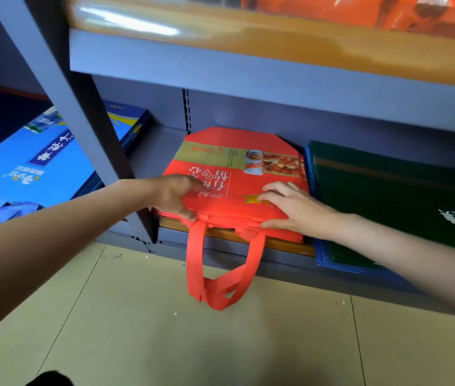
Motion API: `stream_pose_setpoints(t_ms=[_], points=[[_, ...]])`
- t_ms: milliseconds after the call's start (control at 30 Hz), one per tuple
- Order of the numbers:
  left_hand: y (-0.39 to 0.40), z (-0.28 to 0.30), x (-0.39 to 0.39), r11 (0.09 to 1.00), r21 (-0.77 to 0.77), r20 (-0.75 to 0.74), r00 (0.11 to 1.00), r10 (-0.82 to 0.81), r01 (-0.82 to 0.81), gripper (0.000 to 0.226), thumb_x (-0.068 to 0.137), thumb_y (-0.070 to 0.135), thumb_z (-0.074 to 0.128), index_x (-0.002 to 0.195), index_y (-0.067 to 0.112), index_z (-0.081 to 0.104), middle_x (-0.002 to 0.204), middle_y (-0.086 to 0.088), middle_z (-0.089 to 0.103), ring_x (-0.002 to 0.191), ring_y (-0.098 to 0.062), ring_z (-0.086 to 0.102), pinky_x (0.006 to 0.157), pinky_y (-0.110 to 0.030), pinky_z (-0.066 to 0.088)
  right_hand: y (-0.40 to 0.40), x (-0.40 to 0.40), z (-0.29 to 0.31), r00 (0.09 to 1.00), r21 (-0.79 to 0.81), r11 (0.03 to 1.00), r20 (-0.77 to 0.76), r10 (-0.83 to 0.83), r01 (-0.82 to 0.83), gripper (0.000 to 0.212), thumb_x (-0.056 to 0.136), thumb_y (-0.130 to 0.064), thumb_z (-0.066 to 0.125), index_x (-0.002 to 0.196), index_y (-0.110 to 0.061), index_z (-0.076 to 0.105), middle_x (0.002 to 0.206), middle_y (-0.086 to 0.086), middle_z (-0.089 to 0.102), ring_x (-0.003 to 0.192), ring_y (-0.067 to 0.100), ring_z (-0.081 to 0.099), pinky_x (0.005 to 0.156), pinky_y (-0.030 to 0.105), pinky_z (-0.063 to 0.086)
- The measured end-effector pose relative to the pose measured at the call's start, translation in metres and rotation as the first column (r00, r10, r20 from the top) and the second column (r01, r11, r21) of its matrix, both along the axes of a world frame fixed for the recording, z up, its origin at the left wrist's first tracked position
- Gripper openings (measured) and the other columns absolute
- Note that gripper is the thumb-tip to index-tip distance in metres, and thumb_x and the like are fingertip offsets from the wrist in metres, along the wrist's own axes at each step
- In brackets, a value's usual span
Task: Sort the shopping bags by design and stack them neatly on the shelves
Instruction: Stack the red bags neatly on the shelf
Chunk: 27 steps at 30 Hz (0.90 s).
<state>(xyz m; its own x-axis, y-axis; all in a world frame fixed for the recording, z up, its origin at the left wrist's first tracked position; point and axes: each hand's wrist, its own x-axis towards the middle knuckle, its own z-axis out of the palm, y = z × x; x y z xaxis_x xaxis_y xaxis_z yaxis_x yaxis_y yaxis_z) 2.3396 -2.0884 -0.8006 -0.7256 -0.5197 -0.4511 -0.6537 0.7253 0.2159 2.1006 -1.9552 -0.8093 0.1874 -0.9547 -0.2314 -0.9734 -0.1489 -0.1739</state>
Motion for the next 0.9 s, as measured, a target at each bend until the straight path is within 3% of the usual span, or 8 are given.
stream_pose_setpoints(t_ms=[167,267,367,500,600,733,833,900], points=[[-0.007,0.014,-0.011,0.987,-0.125,0.099,0.991,-0.09,0.102,0.067,0.078,0.033,0.073,0.138,0.024,0.044,0.139,0.001,0.048,0.124,-0.019,0.046,0.097,-0.025,0.035,-0.008,-0.007,0.009,0.998,0.099,0.994,-0.032,0.05,-0.047,0.072,0.08,-0.044,0.069,0.14,-0.025,0.036,0.14,-0.003,0.03,0.128,0.019,0.031,0.109,0.034,0.027],[-0.012,0.032,-0.011,0.984,-0.15,0.033,0.995,-0.096,0.1,0.047,0.083,0.026,0.069,0.127,0.017,0.057,0.124,-0.003,0.061,0.113,-0.019,0.055,0.088,-0.021,0.039,-0.014,-0.012,0.019,0.998,0.085,0.995,0.027,0.058,-0.06,0.069,0.076,-0.037,0.074,0.136,-0.021,0.044,0.135,-0.002,0.04,0.125,0.014,0.037,0.104,0.023,0.029],[-0.01,0.043,-0.011,0.974,-0.211,-0.045,0.994,-0.097,0.085,0.036,0.086,0.017,0.065,0.121,0.012,0.061,0.116,-0.004,0.065,0.107,-0.02,0.059,0.081,-0.02,0.037,-0.018,-0.02,0.034,0.998,0.03,0.999,0.05,0.033,-0.035,0.058,0.074,-0.036,0.076,0.126,-0.018,0.055,0.124,0.001,0.051,0.114,0.017,0.048,0.098,0.027,0.037],[-0.008,0.038,-0.012,0.988,-0.139,-0.005,0.998,-0.067,0.066,0.05,0.084,0.015,0.067,0.13,0.016,0.05,0.126,-0.002,0.058,0.112,-0.02,0.054,0.083,-0.02,0.037,-0.023,-0.031,0.052,0.961,-0.038,0.992,0.255,-0.104,0.117,0.032,0.078,-0.018,0.074,0.108,-0.009,0.067,0.11,0.009,0.06,0.096,0.019,0.062,0.086,0.024,0.046],[-0.006,0.038,-0.015,0.998,-0.061,-0.009,1.0,-0.008,0.008,0.066,0.081,0.03,0.071,0.138,0.015,0.042,0.132,-0.004,0.053,0.118,-0.022,0.05,0.092,-0.023,0.038,-0.029,-0.034,0.049,0.984,-0.153,0.982,0.161,-0.083,0.108,0.02,0.086,-0.016,0.065,0.104,-0.01,0.069,0.106,0.011,0.064,0.099,0.027,0.061,0.089,0.034,0.045],[-0.001,0.033,-0.026,0.954,-0.294,-0.052,0.996,-0.074,0.055,0.047,0.093,0.039,0.051,0.132,0.014,0.048,0.129,-0.011,0.055,0.115,-0.03,0.053,0.092,-0.033,0.042,-0.029,-0.028,0.044,0.992,-0.228,0.97,0.11,-0.058,0.082,0.026,0.092,-0.014,0.055,0.117,-0.009,0.062,0.115,0.012,0.06,0.111,0.029,0.054,0.096,0.033,0.038],[0.001,0.033,-0.025,0.83,-0.541,0.098,0.99,-0.102,0.139,0.039,0.101,0.036,0.034,0.136,0.022,0.044,0.124,-0.012,0.057,0.106,-0.033,0.058,0.084,-0.04,0.049,-0.017,-0.014,0.036,0.994,-0.197,0.98,0.1,0.03,-0.009,0.041,0.092,-0.022,0.056,0.132,-0.013,0.049,0.129,0.008,0.051,0.119,0.023,0.048,0.101,0.028,0.033],[0.004,0.031,-0.016,0.744,-0.61,0.223,0.96,-0.171,0.274,0.038,0.102,0.025,0.034,0.139,0.027,0.037,0.123,-0.007,0.059,0.105,-0.028,0.06,0.083,-0.039,0.052,-0.009,-0.006,0.024,0.995,-0.095,0.994,0.09,0.053,-0.044,0.054,0.089,-0.035,0.059,0.137,-0.017,0.041,0.135,0.005,0.044,0.124,0.022,0.043,0.105,0.03,0.033]])
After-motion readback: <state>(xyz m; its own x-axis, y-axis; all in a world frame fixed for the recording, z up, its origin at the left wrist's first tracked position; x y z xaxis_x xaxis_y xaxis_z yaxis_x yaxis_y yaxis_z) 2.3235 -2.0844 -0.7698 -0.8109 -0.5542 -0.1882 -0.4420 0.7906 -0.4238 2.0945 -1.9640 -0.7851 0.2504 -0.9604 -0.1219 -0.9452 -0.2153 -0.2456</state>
